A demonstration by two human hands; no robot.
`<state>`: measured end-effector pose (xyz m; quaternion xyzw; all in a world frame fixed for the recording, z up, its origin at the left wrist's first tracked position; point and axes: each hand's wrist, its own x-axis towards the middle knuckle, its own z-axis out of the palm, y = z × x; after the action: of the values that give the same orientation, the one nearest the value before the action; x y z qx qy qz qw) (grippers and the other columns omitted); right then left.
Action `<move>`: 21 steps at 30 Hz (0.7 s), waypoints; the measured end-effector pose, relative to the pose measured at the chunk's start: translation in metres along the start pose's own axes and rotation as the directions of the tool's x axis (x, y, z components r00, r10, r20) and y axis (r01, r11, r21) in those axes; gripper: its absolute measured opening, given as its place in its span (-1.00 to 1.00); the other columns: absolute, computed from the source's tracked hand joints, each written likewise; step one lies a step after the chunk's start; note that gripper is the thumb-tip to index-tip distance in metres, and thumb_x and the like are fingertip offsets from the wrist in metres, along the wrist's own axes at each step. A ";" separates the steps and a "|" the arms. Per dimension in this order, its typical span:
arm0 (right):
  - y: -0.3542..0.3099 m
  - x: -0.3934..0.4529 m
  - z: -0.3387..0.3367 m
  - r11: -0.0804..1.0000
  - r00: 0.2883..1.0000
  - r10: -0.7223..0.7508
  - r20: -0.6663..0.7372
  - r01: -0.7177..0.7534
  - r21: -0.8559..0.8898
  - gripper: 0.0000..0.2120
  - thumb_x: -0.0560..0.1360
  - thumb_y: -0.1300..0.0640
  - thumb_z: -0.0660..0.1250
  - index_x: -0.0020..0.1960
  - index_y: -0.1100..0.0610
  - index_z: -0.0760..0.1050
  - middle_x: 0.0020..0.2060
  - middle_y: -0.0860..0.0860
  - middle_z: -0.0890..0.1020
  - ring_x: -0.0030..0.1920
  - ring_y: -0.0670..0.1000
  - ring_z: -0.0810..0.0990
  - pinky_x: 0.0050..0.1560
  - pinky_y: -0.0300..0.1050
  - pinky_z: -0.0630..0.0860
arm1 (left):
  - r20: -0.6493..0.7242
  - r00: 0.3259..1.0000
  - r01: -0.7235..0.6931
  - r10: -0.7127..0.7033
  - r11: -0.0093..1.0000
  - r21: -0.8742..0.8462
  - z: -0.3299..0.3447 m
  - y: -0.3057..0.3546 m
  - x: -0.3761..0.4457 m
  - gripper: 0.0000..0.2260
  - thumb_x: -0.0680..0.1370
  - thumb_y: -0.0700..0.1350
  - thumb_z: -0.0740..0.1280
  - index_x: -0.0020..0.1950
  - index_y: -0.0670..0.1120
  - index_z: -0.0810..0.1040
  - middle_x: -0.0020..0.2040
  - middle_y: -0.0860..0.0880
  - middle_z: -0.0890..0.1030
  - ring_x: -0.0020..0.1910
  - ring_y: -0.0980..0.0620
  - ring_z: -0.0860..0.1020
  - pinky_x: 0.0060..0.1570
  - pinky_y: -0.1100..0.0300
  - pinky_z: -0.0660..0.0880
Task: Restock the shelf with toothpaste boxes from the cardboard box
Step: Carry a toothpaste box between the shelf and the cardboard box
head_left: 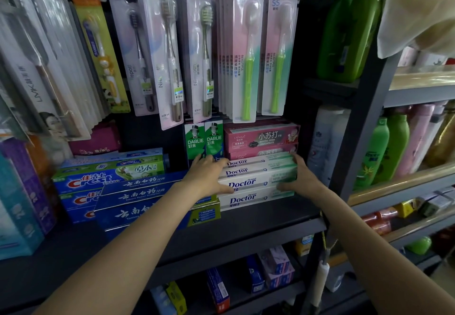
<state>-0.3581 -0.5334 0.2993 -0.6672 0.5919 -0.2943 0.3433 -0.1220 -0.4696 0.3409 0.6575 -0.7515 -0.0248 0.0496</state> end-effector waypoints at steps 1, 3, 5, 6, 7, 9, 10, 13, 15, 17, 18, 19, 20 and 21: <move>0.001 0.001 -0.001 0.998 1.000 0.004 0.015 -0.005 0.058 0.06 0.30 0.29 0.53 0.53 -0.01 -0.10 0.41 0.07 0.31 0.38 0.14 0.33 0.42 0.05 0.27 | 0.002 1.000 0.004 -0.004 1.000 -0.008 0.000 0.001 0.000 -0.30 0.43 0.22 0.33 0.47 0.00 0.16 0.35 -0.18 0.33 0.40 -0.14 0.24 0.47 0.00 -0.07; 0.003 0.004 -0.001 0.993 1.000 0.013 0.026 -0.016 0.121 0.09 0.26 0.31 0.55 0.53 -0.01 -0.09 0.41 0.06 0.31 0.38 0.13 0.34 0.42 0.12 0.27 | 0.005 1.000 0.018 -0.018 0.999 -0.050 0.000 0.002 -0.002 -0.30 0.44 0.19 0.35 0.47 0.00 0.16 0.36 -0.18 0.31 0.40 -0.16 0.22 0.45 0.00 0.00; 0.006 0.006 0.001 0.991 1.000 0.020 0.022 -0.023 0.132 0.06 0.23 0.30 0.57 0.53 0.03 -0.01 0.37 0.07 0.37 0.35 0.13 0.37 0.40 0.12 0.31 | 0.007 1.000 0.031 -0.030 0.995 -0.094 -0.002 0.003 -0.004 -0.31 0.44 0.15 0.37 0.47 0.00 0.17 0.35 -0.18 0.30 0.39 -0.16 0.21 0.42 0.01 0.07; 0.006 0.006 0.001 0.991 1.000 0.022 0.014 -0.024 0.135 0.04 0.22 0.31 0.57 0.51 0.05 0.03 0.33 0.08 0.41 0.33 0.13 0.40 0.38 0.12 0.33 | 0.006 0.999 0.034 -0.034 0.993 -0.111 -0.002 0.003 -0.004 -0.32 0.44 0.14 0.37 0.47 0.00 0.18 0.34 -0.17 0.30 0.38 -0.15 0.22 0.40 0.02 0.10; 0.006 0.006 0.001 0.989 1.000 0.025 0.011 -0.026 0.145 0.03 0.21 0.32 0.57 0.50 0.07 0.06 0.29 0.08 0.45 0.31 0.13 0.42 0.36 0.13 0.35 | 0.004 0.999 0.036 -0.036 0.992 -0.121 -0.003 0.003 -0.005 -0.32 0.44 0.13 0.38 0.46 -0.01 0.18 0.33 -0.17 0.31 0.37 -0.14 0.23 0.38 0.03 0.12; 0.004 0.006 0.002 0.980 0.999 0.032 0.019 -0.035 0.196 0.01 0.21 0.39 0.55 0.50 0.10 0.08 0.23 0.08 0.49 0.27 0.13 0.46 0.34 0.13 0.38 | 0.003 0.999 0.037 -0.037 0.992 -0.123 -0.005 0.003 -0.006 -0.32 0.44 0.13 0.38 0.46 -0.01 0.19 0.33 -0.17 0.31 0.36 -0.13 0.24 0.37 0.05 0.14; 0.004 0.007 0.003 0.972 0.999 0.035 0.029 -0.040 0.230 0.00 0.22 0.43 0.53 0.50 0.12 0.07 0.20 0.08 0.49 0.25 0.12 0.47 0.33 0.12 0.40 | 0.004 0.999 0.038 -0.037 0.992 -0.121 -0.005 0.003 -0.006 -0.32 0.43 0.13 0.38 0.46 -0.01 0.19 0.33 -0.17 0.31 0.36 -0.13 0.23 0.37 0.05 0.14; 0.002 0.005 0.003 0.953 0.998 0.033 0.048 -0.046 0.301 -0.04 0.25 0.51 0.46 0.50 0.15 0.06 0.15 0.08 0.48 0.19 0.09 0.48 0.25 0.04 0.45 | 0.005 0.999 0.034 -0.034 0.993 -0.110 -0.004 0.003 -0.005 -0.30 0.43 0.14 0.39 0.47 -0.01 0.18 0.35 -0.17 0.31 0.37 -0.15 0.23 0.38 0.04 0.14; 0.004 0.005 0.002 0.956 0.998 0.037 0.048 -0.049 0.289 -0.04 0.27 0.51 0.45 0.50 0.14 0.05 0.16 0.08 0.48 0.19 0.09 0.47 0.25 0.04 0.45 | -0.001 0.999 0.039 -0.040 0.993 -0.111 -0.001 0.001 -0.004 -0.29 0.41 0.16 0.39 0.46 0.00 0.18 0.35 -0.17 0.31 0.38 -0.17 0.22 0.39 0.01 0.14; 0.006 0.005 0.001 0.960 0.997 0.057 0.048 -0.068 0.270 -0.04 0.26 0.47 0.48 0.51 0.13 0.06 0.23 0.10 0.48 0.25 0.12 0.46 0.31 0.09 0.42 | -0.002 0.999 0.047 -0.047 0.992 -0.116 0.001 0.000 -0.002 -0.28 0.40 0.17 0.40 0.46 0.02 0.18 0.34 -0.17 0.31 0.38 -0.19 0.21 0.40 -0.01 0.16; 0.008 0.005 0.001 0.962 0.997 0.066 0.047 -0.076 0.262 -0.04 0.26 0.45 0.49 0.51 0.13 0.07 0.27 0.11 0.47 0.27 0.13 0.45 0.32 0.12 0.40 | -0.003 0.999 0.046 -0.047 0.992 -0.117 0.001 0.000 -0.002 -0.27 0.39 0.17 0.41 0.46 0.02 0.18 0.34 -0.17 0.31 0.38 -0.18 0.22 0.39 -0.01 0.17; 0.009 0.006 0.000 0.964 0.996 0.072 0.046 -0.082 0.255 -0.04 0.25 0.44 0.50 0.50 0.12 0.09 0.28 0.11 0.47 0.28 0.13 0.45 0.33 0.13 0.40 | -0.004 0.999 0.043 -0.044 0.992 -0.119 0.001 0.000 -0.002 -0.27 0.39 0.17 0.41 0.46 0.02 0.18 0.34 -0.16 0.31 0.38 -0.17 0.22 0.38 0.00 0.19; 0.010 0.006 0.000 0.964 0.996 0.077 0.046 -0.086 0.251 -0.04 0.25 0.43 0.51 0.50 0.13 0.10 0.28 0.12 0.47 0.27 0.13 0.45 0.32 0.13 0.40 | -0.004 0.999 0.039 -0.040 0.992 -0.124 0.001 0.000 -0.002 -0.28 0.39 0.17 0.41 0.46 0.02 0.18 0.34 -0.16 0.31 0.37 -0.17 0.22 0.37 0.00 0.20; 0.011 0.006 -0.001 0.965 0.996 0.080 0.051 -0.090 0.246 -0.06 0.26 0.43 0.51 0.50 0.13 0.11 0.27 0.12 0.48 0.26 0.13 0.46 0.32 0.13 0.40 | -0.005 0.999 0.036 -0.037 0.991 -0.126 0.001 0.000 -0.003 -0.28 0.39 0.17 0.41 0.45 0.03 0.18 0.35 -0.16 0.31 0.38 -0.17 0.22 0.38 0.00 0.20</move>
<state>-0.3646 -0.5406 0.2913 -0.5991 0.5715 -0.3372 0.4481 -0.1222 -0.4670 0.3403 0.6667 -0.7361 -0.0709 0.0933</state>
